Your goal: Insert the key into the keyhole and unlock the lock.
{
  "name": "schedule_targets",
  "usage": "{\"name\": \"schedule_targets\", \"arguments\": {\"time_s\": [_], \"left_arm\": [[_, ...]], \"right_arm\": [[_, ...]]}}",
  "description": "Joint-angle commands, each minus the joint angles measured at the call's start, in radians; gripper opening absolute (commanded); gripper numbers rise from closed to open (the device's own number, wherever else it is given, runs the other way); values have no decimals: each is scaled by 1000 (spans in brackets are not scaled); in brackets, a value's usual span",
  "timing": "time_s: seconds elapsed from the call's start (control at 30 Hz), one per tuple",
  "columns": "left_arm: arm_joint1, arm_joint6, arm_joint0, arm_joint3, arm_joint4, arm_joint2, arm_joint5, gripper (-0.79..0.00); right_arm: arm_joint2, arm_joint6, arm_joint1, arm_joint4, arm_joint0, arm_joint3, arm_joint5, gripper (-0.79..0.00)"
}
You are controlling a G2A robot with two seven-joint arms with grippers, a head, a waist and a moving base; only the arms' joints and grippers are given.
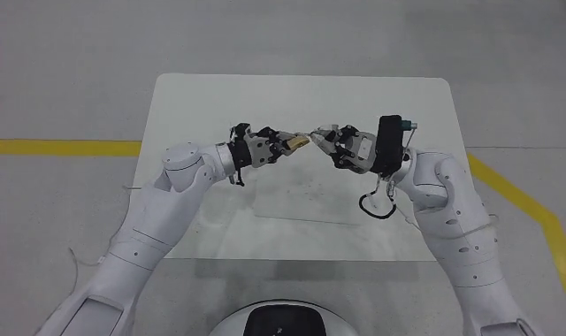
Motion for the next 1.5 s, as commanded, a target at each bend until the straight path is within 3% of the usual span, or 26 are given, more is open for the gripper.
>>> {"name": "schedule_targets", "arguments": {"time_s": [0.0,0.3,0.4,0.47,0.7,0.83,0.93,1.2,1.47], "left_arm": [[0,-1,0,-1,1,0,-2,-785],[0,-1,0,-1,1,0,-2,-785],[4,51,35,-8,72,13,-24,-785],[6,52,51,-18,60,1,-20,-785],[12,0,30,-29,-3,-12,174,-785],[-5,-15,-25,24,-108,26,307,-785],[-25,3,-81,92,-174,61,356,-785],[-73,50,-180,182,-208,166,319,-785],[-84,50,-208,201,-147,202,272,-785]], "right_arm": [[-3,17,0,7,1,0,0,-785],[-3,17,0,7,1,0,0,-785],[-3,17,0,7,1,0,0,-785],[18,57,5,-80,0,-50,34,-785],[121,85,43,-467,-88,-282,0,-785],[131,51,63,-606,-128,-353,0,-785],[145,28,73,-661,-156,-374,0,-785],[154,94,88,-766,-204,-426,0,-785],[135,130,109,-798,-209,-459,0,-785]]}}
